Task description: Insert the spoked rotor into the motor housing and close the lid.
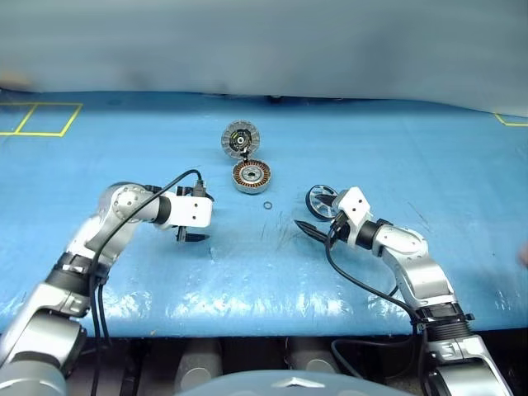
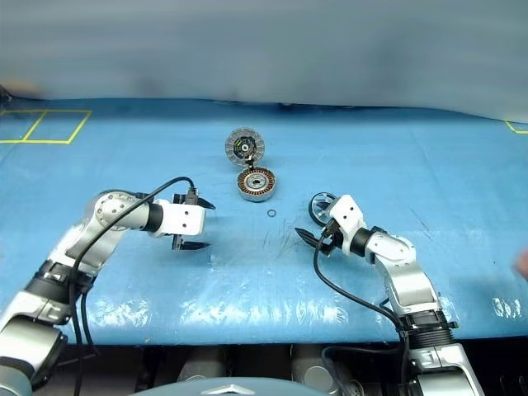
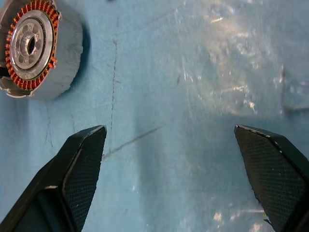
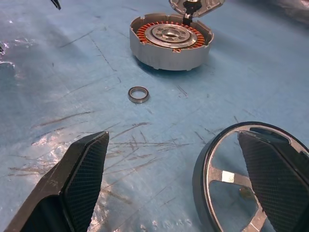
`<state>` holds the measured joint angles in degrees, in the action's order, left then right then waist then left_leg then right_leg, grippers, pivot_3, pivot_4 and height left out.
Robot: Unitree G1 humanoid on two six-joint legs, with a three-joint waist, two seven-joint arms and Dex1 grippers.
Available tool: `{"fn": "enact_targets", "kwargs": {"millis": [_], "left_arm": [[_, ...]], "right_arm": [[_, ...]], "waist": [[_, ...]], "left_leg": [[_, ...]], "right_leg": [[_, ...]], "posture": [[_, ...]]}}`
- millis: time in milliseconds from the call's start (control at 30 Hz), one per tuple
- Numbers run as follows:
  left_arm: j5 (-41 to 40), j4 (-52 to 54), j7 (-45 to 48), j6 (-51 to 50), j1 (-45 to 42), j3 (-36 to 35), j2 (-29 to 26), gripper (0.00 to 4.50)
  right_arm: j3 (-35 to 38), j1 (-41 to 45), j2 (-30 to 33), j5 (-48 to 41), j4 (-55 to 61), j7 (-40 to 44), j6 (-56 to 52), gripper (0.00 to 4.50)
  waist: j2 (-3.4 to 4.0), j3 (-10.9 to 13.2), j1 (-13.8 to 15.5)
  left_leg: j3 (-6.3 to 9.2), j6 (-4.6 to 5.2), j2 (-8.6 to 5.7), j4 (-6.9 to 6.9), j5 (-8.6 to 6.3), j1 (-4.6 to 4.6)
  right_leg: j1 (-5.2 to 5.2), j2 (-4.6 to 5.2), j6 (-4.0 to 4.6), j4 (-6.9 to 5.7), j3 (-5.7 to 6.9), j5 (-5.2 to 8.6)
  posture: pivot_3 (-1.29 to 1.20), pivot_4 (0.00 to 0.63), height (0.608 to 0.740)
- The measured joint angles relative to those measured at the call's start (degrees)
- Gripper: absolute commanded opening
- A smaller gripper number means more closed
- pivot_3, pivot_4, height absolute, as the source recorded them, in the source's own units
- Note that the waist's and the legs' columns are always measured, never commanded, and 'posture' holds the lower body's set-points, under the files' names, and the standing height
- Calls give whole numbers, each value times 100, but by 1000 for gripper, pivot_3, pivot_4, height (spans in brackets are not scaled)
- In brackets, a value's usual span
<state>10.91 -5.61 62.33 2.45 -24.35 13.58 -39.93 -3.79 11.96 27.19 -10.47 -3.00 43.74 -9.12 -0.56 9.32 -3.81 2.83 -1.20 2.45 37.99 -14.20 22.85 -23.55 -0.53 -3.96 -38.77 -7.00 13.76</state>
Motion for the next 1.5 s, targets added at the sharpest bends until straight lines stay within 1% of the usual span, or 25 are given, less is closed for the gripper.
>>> {"fn": "enact_targets", "kwargs": {"millis": [100,167,233,300,400,567,600,700,767,867,967,1133,1300,1500], "left_arm": [[-690,215,-536,-76,613,-466,594,4500],[-956,223,-781,-64,839,-603,867,4500],[-1108,215,-915,-53,925,-632,1013,4500],[-1072,76,-939,-32,803,-593,993,4500],[-869,-334,-936,22,215,-471,885,4500],[-235,-1515,-578,465,-1643,149,768,4500],[9,-1963,-463,672,-2150,437,816,4500],[700,-3124,-258,1217,-3287,1149,1010,4500],[1054,-3689,-204,1484,-3726,1479,1175,4500],[1835,-4578,-43,1708,-4398,2240,1387,4500],[2249,-5086,110,1739,-4830,2551,1562,4500],[2641,-5495,392,1790,-5233,2862,1875,4500],[2742,-5749,392,1776,-5275,2878,2227,4500],[2898,-6029,188,1781,-5287,2957,2501,4500]], "right_arm": [[3,-23,-9,-3,1,-7,25,4472],[2,-23,-16,-3,0,-9,33,4472],[0,-17,-19,0,-3,-5,39,4472],[-9,8,-37,6,-16,-3,56,4472],[-18,33,-88,15,-79,-11,122,4472],[-36,-27,-261,31,-89,-111,203,4472],[-16,-105,-267,30,-78,-138,252,4472],[-21,-243,-281,34,-58,-170,286,4472],[-9,-284,-277,33,-40,-181,285,4472],[29,-372,-244,30,94,-233,276,4472],[86,-450,-124,27,198,-241,243,4472],[107,-528,87,-1,460,-175,76,4472],[131,-552,400,-16,668,-42,-154,4472],[157,-554,482,-69,867,11,-359,4472]], "waist": [[0,0,8],[-1,0,11],[-1,0,22],[-1,0,23],[-2,1,31],[-4,0,34],[-4,0,48],[-4,0,28],[-3,0,-18],[-4,2,-49],[-5,3,-38],[-6,4,-3],[-10,6,16],[-11,7,13]], "left_leg": [[1,0,0,5,0,-2],[1,0,0,6,0,-3],[3,-2,-1,6,1,-5],[3,-7,-1,6,5,-13],[4,-19,-3,5,20,-15],[4,-25,-14,3,27,-11],[7,-25,-17,2,27,-8],[8,-23,-21,-7,26,3],[6,-19,-21,-12,23,8],[10,-13,-20,-23,20,23],[16,-9,-20,-24,17,38],[17,2,-22,-15,11,58],[20,4,-29,-8,10,68],[23,5,-29,-7,10,67]], "right_leg": [[2,1,0,-4,1,0],[3,0,-1,-5,1,-1],[5,-1,-7,-5,2,-3],[10,-3,-22,-5,2,1],[14,-4,-28,-5,2,-4],[17,2,-41,5,-4,-13],[18,4,-42,6,-2,-13],[13,6,-42,25,-4,-13],[8,4,-39,33,-9,-11],[-7,2,-27,39,-7,-9],[-17,4,-21,42,-1,-9],[-20,7,-25,60,1,-10],[-23,14,-29,64,1,-13],[-22,13,-31,62,1,-14]], "posture": [[0,150,740],[0,150,740],[0,150,740],[0,150,740],[0,150,740],[0,150,740],[0,150,740],[0,150,740],[0,150,740],[0,150,740],[0,150,740],[0,150,740],[0,150,740],[0,150,740]]}}
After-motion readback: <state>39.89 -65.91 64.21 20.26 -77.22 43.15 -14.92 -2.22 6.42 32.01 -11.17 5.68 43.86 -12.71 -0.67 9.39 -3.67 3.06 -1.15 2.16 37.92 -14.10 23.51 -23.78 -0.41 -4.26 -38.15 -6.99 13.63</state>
